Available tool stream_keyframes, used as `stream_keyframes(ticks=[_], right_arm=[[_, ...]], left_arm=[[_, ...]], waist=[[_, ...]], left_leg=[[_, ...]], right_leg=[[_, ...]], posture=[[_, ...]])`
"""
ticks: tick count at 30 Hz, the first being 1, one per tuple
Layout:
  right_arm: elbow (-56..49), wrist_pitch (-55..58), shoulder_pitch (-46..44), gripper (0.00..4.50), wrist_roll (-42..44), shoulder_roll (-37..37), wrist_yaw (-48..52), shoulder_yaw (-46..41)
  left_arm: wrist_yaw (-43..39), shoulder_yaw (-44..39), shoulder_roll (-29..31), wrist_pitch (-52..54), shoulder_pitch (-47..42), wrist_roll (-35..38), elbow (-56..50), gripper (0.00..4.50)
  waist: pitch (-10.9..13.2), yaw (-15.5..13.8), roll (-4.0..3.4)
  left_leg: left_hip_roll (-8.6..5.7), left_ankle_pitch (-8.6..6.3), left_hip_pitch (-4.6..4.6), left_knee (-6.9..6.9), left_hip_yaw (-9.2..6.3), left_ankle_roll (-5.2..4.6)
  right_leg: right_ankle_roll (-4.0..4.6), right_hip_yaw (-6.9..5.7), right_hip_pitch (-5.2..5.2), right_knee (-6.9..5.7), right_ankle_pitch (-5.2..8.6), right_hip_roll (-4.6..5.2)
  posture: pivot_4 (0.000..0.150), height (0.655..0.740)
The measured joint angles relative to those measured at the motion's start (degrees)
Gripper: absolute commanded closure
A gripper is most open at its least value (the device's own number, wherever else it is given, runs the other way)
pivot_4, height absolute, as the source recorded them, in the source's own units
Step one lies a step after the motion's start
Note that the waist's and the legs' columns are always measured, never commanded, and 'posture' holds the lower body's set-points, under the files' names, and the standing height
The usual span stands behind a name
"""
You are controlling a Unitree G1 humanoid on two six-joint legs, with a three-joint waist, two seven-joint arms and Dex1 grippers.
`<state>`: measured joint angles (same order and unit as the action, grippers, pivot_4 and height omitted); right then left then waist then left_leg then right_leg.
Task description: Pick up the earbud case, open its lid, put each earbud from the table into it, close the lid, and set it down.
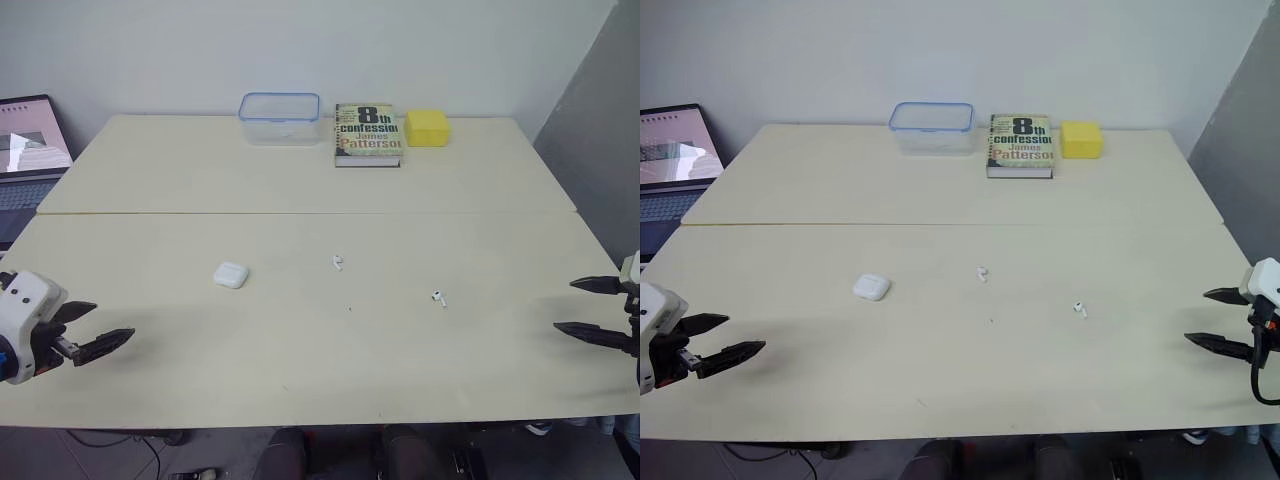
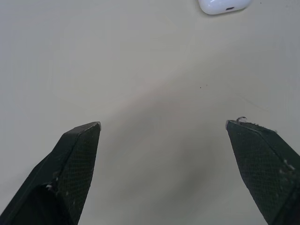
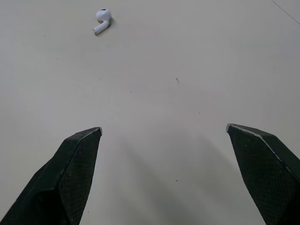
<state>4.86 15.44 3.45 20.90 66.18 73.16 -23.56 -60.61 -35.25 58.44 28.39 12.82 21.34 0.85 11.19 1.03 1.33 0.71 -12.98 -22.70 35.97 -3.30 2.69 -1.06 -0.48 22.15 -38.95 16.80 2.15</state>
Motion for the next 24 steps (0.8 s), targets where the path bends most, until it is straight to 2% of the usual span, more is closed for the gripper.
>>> stream_keyframes(ticks=[15, 24], right_arm=[[1.8, -0.4, -2.6, 0.03, 0.4, -0.5, 0.1, 0.6], [2.9, 0.0, -2.4, 0.03, 0.4, -0.3, 1.5, 0.7]], left_arm=[[-2.4, -0.5, -0.1, -5.0, -0.2, 1.0, 3.2, 0.0], [-4.8, -0.6, -0.1, -2.1, 0.4, 3.7, 3.9, 0.0]], waist=[[0.0, 0.3, 0.0], [0.0, 0.4, -0.01]], left_leg=[[0.03, 0.0, 0.02, 0.02, 0.04, 0.0], [0.02, 0.0, 0.03, 0.05, 0.07, 0.0]], right_leg=[[0.03, 0.02, -0.01, -0.01, -0.04, 0.0], [0.0, 0.04, -0.01, -0.02, -0.07, -0.04]], posture=[[0.15, 0.74], [0.15, 0.74]])
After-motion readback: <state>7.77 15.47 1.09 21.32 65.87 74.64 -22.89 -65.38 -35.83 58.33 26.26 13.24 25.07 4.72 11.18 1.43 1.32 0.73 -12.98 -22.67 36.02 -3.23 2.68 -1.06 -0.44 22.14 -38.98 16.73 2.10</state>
